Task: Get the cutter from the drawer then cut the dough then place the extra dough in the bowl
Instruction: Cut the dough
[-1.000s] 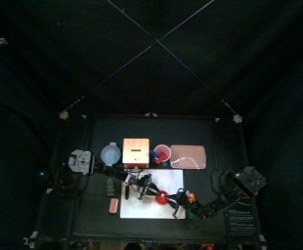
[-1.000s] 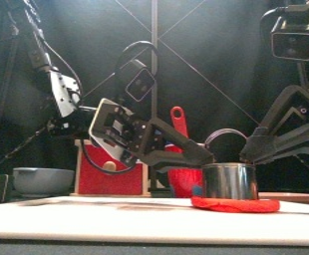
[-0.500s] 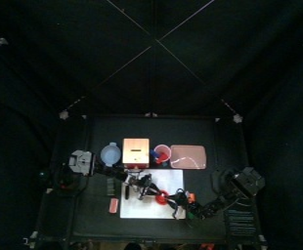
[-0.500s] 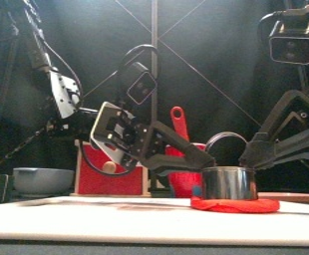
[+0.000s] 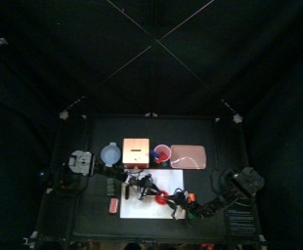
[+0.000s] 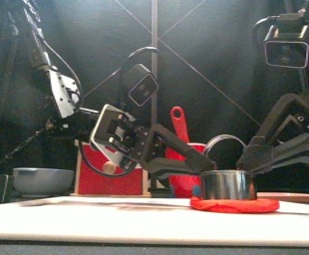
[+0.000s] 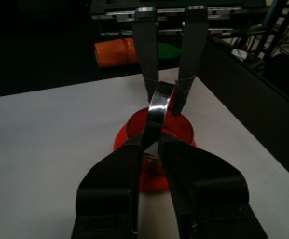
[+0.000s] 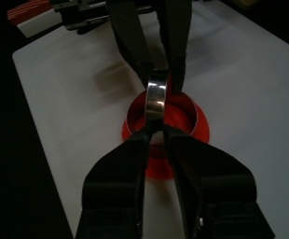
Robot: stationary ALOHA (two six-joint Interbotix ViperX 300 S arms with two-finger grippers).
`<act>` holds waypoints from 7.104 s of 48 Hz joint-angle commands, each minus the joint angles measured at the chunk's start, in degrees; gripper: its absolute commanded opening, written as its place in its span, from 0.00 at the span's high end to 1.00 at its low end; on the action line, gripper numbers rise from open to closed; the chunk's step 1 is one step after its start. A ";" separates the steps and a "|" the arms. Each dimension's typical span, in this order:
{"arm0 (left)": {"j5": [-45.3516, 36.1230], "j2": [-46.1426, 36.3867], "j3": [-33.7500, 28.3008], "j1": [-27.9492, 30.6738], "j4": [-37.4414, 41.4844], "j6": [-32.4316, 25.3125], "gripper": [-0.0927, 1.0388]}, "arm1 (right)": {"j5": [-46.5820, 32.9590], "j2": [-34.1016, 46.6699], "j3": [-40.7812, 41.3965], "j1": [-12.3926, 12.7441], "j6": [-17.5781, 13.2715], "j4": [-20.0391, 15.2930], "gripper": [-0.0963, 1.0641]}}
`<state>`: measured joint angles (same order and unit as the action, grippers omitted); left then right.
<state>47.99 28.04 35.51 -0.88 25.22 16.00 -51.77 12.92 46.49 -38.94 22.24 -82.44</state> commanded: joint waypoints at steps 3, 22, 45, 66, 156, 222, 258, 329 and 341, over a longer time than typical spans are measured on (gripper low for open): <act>-1.93 0.62 0.79 -0.09 -0.18 0.18 0.38 | 1.58 0.26 -0.09 0.70 -0.35 -0.70 0.42; -3.08 1.49 0.70 -0.09 -1.85 0.18 0.38 | 2.55 0.26 0.18 1.14 -0.35 -2.20 0.42; -4.04 1.85 0.62 0.35 -2.99 0.18 0.38 | 5.89 0.26 0.53 3.08 -0.35 -3.60 0.42; -4.22 1.93 0.44 0.35 -2.99 0.18 0.39 | 6.33 0.35 0.88 3.34 -0.35 -3.87 0.42; -5.63 -8.26 3.78 -1.67 -3.34 -0.79 0.26 | 5.62 -5.19 -0.70 6.42 0.44 6.33 0.25; -9.23 -3.87 0.26 -2.55 -6.68 -0.70 0.36 | 7.12 -6.24 0.00 7.65 0.26 8.26 0.27; -11.07 -3.78 0.26 -2.55 -7.47 -0.70 0.46 | 7.29 -8.70 0.70 8.70 0.53 10.28 0.39; -11.87 -3.96 0.26 -2.55 -7.47 -0.70 0.46 | -5.62 -11.16 1.41 9.40 1.23 12.30 0.40; -11.87 -6.24 0.62 -2.55 -7.47 -0.70 0.34 | -5.19 -15.29 8.09 9.76 1.05 7.03 0.40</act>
<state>35.95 24.17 36.56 -3.60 17.84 15.29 -56.78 0.09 53.70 -29.44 23.38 -74.09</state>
